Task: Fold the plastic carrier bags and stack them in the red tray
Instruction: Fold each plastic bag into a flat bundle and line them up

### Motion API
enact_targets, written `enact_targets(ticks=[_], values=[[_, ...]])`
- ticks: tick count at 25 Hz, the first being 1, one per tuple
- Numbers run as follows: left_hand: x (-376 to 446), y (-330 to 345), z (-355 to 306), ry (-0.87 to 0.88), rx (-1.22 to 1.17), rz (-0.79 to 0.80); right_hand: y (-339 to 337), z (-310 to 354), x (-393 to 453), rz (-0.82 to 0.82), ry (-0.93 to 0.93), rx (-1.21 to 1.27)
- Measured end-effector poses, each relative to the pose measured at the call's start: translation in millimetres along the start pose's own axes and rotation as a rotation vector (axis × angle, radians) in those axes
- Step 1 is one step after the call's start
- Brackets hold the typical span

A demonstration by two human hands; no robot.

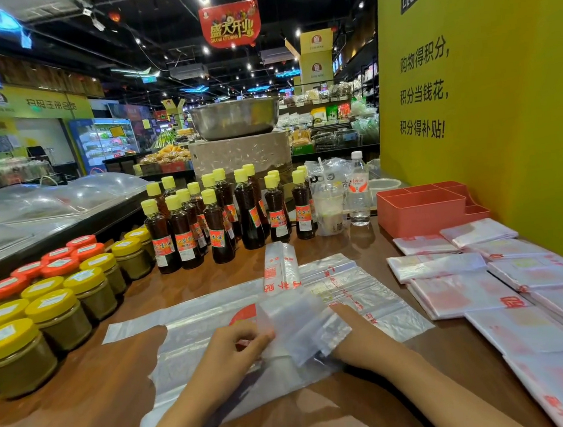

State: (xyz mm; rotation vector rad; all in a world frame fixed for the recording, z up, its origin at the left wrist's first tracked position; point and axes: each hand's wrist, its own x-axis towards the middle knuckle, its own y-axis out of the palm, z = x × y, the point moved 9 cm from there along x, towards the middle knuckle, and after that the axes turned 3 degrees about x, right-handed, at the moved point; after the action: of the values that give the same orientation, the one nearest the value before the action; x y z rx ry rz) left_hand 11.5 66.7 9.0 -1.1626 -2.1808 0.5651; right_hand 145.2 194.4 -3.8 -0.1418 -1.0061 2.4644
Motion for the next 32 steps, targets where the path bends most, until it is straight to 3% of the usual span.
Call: enact_targets(ticks=[3,11,22,32], values=[[-1.2,-3.6,-3.8,-0.049,-0.050,-0.024,-2.6,-2.5,4.0,-0.057,0.046,0.200],[6.0,-3.4,-6.6,-0.114,-0.086,0.000,-8.4,3.1,7.1,-0.201,-0.017,0.258],[10.8,4.1,8.9,-0.073,0.248,-0.096,-14.4,-4.3,14.5,-0.366,-0.017,-0.061],[12.3,10.2,7.9,-0.052,0.431,-0.085,-7.6,-2.9,15.7,-0.333,0.056,-0.238]])
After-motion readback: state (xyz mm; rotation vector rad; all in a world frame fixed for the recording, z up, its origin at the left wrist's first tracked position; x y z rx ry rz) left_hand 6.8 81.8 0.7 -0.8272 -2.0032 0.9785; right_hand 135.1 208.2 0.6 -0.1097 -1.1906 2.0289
